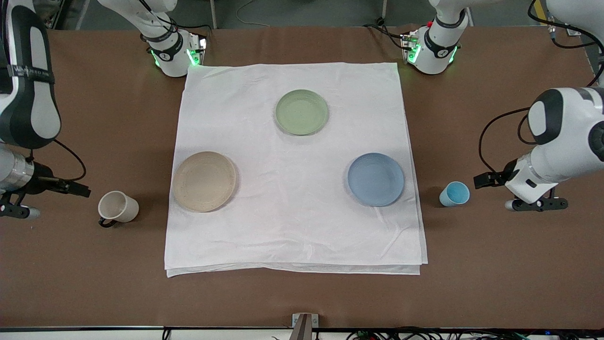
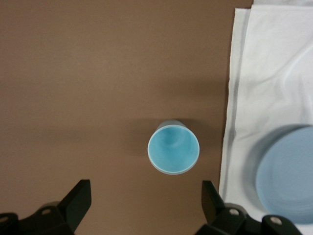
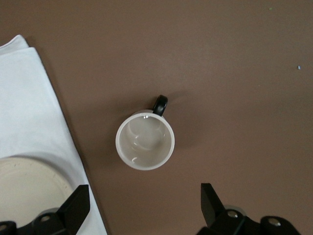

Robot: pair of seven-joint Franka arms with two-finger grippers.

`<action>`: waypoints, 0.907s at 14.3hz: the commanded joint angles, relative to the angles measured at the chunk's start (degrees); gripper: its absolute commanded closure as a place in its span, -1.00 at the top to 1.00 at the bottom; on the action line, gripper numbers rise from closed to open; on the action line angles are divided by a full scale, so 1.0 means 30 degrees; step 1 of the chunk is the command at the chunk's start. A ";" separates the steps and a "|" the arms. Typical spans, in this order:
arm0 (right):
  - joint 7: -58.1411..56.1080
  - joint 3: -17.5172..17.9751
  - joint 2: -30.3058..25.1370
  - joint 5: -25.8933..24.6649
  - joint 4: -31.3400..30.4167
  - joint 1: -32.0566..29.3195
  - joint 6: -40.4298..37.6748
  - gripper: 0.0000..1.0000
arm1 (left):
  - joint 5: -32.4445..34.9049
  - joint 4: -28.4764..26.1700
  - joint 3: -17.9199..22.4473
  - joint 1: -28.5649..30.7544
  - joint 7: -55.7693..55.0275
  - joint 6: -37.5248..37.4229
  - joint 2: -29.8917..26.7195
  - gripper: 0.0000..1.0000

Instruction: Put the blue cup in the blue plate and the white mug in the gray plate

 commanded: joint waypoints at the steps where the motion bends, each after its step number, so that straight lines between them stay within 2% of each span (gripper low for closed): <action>1: 0.2302 0.0188 0.1866 0.0267 0.0455 -0.0512 0.1497 0.98 | 0.0025 -0.2764 -0.0075 0.0538 -0.0048 0.3704 -0.0227 0.71; 5: 0.4042 0.0188 0.3859 0.0384 0.0454 -0.0512 0.4513 0.98 | -0.0004 -0.2974 -0.0134 0.0952 -0.0048 0.5820 0.1384 0.57; 8: 0.4248 0.0188 0.4946 0.1261 0.0572 -0.0541 0.5894 0.98 | -0.0063 -0.3004 -0.0163 0.0894 -0.0106 0.5884 0.1767 0.55; 11: 0.4072 0.0188 0.5795 0.1205 0.0775 -0.0483 0.6132 0.96 | -0.0121 -0.3150 -0.0193 0.0894 -0.0106 0.5884 0.2031 0.50; 13: 0.4014 0.0188 0.6089 0.1175 0.0835 -0.0424 0.6162 0.88 | -0.0180 -0.3238 -0.0222 0.0864 -0.0106 0.5884 0.2235 0.31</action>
